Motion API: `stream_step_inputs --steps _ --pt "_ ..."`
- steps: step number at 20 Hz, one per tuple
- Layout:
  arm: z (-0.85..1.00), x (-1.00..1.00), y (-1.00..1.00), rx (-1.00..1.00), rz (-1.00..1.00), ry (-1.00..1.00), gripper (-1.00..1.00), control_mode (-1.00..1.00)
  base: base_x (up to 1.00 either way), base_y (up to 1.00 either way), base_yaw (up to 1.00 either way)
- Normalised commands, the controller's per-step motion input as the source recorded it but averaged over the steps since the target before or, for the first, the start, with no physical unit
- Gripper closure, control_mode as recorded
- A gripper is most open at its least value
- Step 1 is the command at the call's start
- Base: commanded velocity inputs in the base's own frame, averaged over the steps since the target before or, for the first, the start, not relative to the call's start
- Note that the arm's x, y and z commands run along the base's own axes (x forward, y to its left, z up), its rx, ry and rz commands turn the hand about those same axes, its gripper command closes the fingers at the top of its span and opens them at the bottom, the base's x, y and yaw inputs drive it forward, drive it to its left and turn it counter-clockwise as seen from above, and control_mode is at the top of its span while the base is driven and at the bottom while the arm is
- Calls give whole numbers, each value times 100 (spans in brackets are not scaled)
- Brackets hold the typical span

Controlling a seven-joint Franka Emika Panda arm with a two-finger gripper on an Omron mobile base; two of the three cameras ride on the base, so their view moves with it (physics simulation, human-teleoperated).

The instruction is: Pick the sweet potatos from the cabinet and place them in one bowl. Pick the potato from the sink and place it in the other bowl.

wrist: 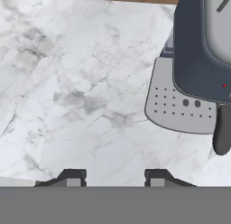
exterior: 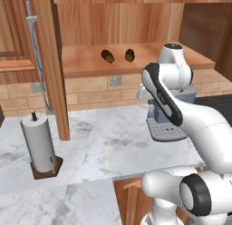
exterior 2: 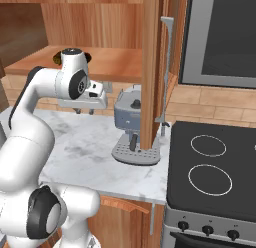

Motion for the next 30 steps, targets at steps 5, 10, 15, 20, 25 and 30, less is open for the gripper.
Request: stream_step_inputs --steps 5,10,15,20,25,30 --pt "-7 0 1 0 0 0 -100 -100 0 0 0" --pt "-11 2 13 0 0 0 -100 -100 0 0 0" --pt "-13 0 5 1 0 0 -100 -100 0 0 0" --pt "6 -33 0 4 0 -5 -100 -100 0 0 0" --pt "39 -55 0 0 0 -12 -100 -100 0 0 0" --pt "59 -58 6 0 0 -12 -100 -100 0 0 0"
